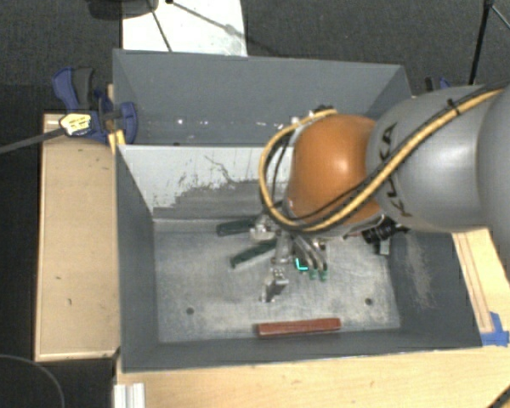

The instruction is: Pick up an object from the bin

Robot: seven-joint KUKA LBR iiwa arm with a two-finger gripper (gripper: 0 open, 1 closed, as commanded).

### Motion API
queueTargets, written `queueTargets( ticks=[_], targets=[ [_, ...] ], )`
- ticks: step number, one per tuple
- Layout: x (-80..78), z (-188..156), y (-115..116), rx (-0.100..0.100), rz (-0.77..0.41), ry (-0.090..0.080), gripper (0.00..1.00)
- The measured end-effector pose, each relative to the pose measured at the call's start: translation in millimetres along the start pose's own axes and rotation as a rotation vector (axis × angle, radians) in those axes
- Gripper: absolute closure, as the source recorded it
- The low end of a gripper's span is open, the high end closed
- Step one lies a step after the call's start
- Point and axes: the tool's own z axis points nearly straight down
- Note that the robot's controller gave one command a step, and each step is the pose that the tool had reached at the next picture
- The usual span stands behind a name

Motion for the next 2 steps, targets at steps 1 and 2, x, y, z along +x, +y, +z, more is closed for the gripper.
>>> queueTargets(
  ticks=[1, 2],
  targets=[
    [-54.4, 68.5, -21.7, -0.001, -0.129, -0.01, 1.0],
    [-54.4, 68.5, -21.7, -0.001, -0.128, -0.01, 1.0]
  ],
)
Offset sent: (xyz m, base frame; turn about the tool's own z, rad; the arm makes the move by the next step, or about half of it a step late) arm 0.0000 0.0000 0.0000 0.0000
